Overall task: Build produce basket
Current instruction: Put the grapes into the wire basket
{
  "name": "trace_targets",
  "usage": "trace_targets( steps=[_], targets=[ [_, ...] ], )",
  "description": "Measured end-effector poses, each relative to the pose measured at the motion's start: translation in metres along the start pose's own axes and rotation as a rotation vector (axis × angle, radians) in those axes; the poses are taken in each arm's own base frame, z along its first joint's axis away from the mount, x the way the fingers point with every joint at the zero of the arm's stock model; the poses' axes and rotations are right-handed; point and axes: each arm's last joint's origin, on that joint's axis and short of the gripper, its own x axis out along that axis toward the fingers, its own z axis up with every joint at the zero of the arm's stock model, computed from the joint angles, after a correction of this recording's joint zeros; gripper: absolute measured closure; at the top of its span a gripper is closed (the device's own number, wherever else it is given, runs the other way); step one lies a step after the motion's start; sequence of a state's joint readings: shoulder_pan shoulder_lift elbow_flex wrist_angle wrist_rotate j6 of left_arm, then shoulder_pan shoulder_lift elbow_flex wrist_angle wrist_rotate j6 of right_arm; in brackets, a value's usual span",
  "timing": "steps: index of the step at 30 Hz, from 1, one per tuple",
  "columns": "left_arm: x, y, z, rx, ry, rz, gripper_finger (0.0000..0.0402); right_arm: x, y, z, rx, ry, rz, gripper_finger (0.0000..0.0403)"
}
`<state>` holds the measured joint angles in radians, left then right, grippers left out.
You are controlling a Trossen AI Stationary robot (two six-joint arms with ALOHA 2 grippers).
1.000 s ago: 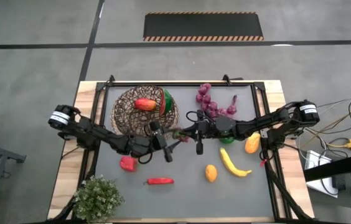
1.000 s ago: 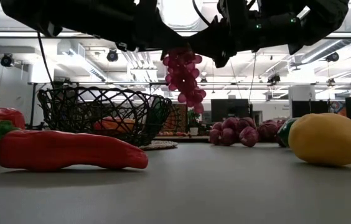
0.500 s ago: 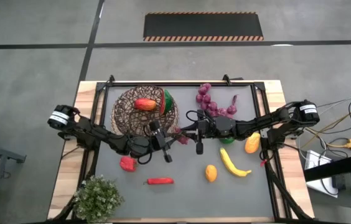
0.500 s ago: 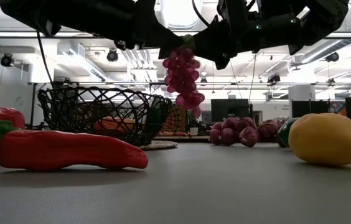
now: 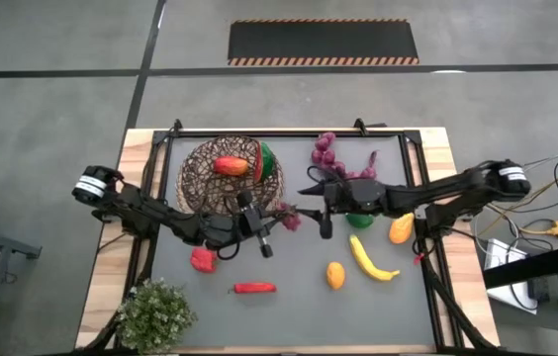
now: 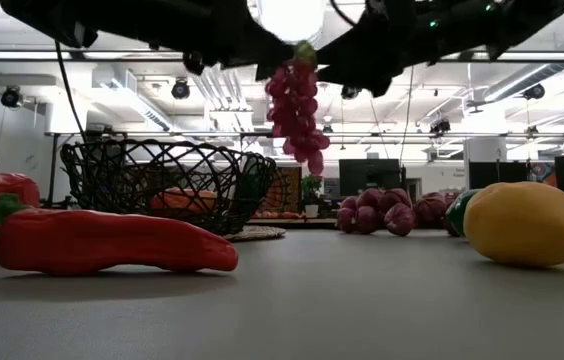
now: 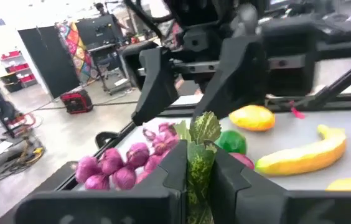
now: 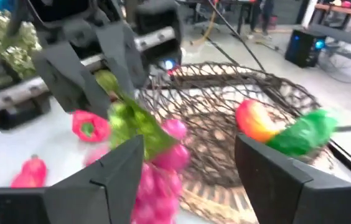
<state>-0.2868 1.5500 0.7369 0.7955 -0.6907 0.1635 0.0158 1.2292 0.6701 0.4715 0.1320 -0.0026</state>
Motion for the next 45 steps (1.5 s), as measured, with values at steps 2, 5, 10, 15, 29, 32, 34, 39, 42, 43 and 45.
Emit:
trace_targets(
  steps=[2, 5, 10, 15, 29, 32, 34, 39, 42, 43, 45],
  targets=[
    [-0.001, 0.0, 0.003, -0.005, -0.006, -0.001, 0.0384, -0.011, -0.002, 0.004, -0.014, 0.043, -0.013, 0.0159],
    [-0.002, 0.001, 0.009, -0.018, -0.021, -0.001, 0.0384, -0.029, -0.006, 0.006, -0.015, 0.125, -0.079, 0.0161],
    [-0.01, 0.013, 0.03, -0.06, -0.028, 0.103, 0.0384, -0.058, -0.013, 0.003, -0.015, 0.179, -0.187, 0.0173],
    [-0.026, 0.035, 0.047, 0.004, 0.067, 0.253, 0.0384, -0.081, -0.016, -0.011, -0.008, 0.152, -0.194, 0.0183],
    [-0.045, 0.109, 0.053, 0.043, 0.204, 0.738, 0.0384, -0.101, -0.022, -0.018, -0.05, 0.0, -0.3, 0.0184],
    [-0.037, 0.114, 0.042, 0.016, 0.237, 0.725, 0.0384, -0.101, -0.023, -0.019, -0.081, 0.016, -0.343, 0.0184],
    [-0.03, 0.117, 0.036, -0.03, 0.251, 0.673, 0.0384, -0.101, -0.023, -0.021, -0.086, 0.026, -0.346, 0.0184],
    [-0.015, 0.12, 0.023, -0.066, 0.289, 0.621, 0.0384, -0.101, -0.023, -0.025, -0.085, 0.045, -0.344, 0.0184],
    [-0.006, 0.123, 0.013, -0.074, 0.321, 0.623, 0.0384, -0.101, -0.023, -0.025, -0.085, 0.046, -0.344, 0.0184],
    [-0.003, 0.124, 0.009, -0.076, 0.334, 0.615, 0.0384, -0.101, -0.023, -0.025, -0.085, 0.046, -0.344, 0.0184],
    [0.003, 0.126, 0.002, -0.079, 0.357, 0.614, 0.0384, -0.101, -0.023, -0.025, -0.085, 0.046, -0.344, 0.0184]
  ],
)
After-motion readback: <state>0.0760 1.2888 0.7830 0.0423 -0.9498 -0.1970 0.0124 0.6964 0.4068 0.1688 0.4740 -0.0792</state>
